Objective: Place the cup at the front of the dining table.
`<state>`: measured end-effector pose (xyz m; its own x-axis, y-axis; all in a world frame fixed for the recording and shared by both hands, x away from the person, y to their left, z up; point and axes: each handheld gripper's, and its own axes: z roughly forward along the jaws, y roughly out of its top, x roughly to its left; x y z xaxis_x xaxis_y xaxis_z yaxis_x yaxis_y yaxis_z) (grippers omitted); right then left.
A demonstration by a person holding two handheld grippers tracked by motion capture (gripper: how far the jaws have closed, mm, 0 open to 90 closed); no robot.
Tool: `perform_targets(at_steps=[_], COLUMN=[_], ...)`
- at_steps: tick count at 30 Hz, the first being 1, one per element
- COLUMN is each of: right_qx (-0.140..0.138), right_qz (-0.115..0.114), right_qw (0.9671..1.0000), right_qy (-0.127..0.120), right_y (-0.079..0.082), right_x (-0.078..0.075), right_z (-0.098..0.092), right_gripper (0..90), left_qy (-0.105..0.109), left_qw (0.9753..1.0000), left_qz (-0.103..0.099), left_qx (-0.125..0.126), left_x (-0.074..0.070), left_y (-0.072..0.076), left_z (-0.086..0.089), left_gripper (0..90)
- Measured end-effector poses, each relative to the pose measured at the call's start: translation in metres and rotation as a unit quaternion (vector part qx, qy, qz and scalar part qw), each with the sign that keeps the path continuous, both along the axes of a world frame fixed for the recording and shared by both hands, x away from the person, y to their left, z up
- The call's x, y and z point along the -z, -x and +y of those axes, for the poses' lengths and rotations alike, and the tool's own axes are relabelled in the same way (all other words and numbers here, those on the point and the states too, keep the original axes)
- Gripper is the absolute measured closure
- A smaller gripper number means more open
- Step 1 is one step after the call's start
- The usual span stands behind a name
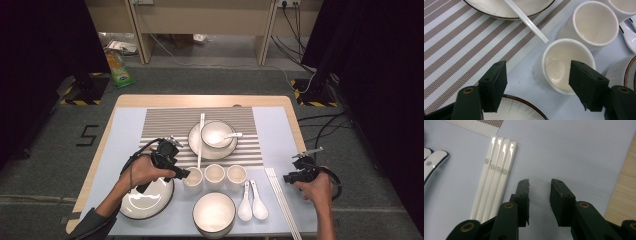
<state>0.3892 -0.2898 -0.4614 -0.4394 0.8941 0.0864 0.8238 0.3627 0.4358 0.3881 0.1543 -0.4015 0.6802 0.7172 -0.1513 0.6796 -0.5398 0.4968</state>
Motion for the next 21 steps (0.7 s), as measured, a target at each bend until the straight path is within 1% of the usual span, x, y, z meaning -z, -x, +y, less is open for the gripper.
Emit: perform_targets(at_steps=[7,10,11,21], right_qx=[-0.001,-0.002,-0.002,-0.002], right_qz=[-0.001,0.0,0.0,0.0], right_qw=[1.0,1.0,1.0,1.0], right_qy=[-0.001,0.0,0.0,-0.001], right_y=[0.0,0.0,0.0,0.0], right_x=[0.0,0.0,0.0,0.0], right_z=[0.0,0.0,0.0,-0.001], right_gripper=[68.2,68.2,68.2,68.2], left_qy=[-0.006,-0.008,-0.009,-0.02], left_qw=[0.9999,0.9999,0.9999,0.9995], left_qz=[0.008,0.009,0.011,0.017], left_qx=[0.005,0.008,0.01,0.019], left_x=[0.004,0.005,0.005,0.01], left_y=[-0.001,-0.001,-0.001,-0.005], left_z=[-0.002,-0.003,-0.004,-0.01], left_gripper=[34.3,37.9,37.9,52.4])
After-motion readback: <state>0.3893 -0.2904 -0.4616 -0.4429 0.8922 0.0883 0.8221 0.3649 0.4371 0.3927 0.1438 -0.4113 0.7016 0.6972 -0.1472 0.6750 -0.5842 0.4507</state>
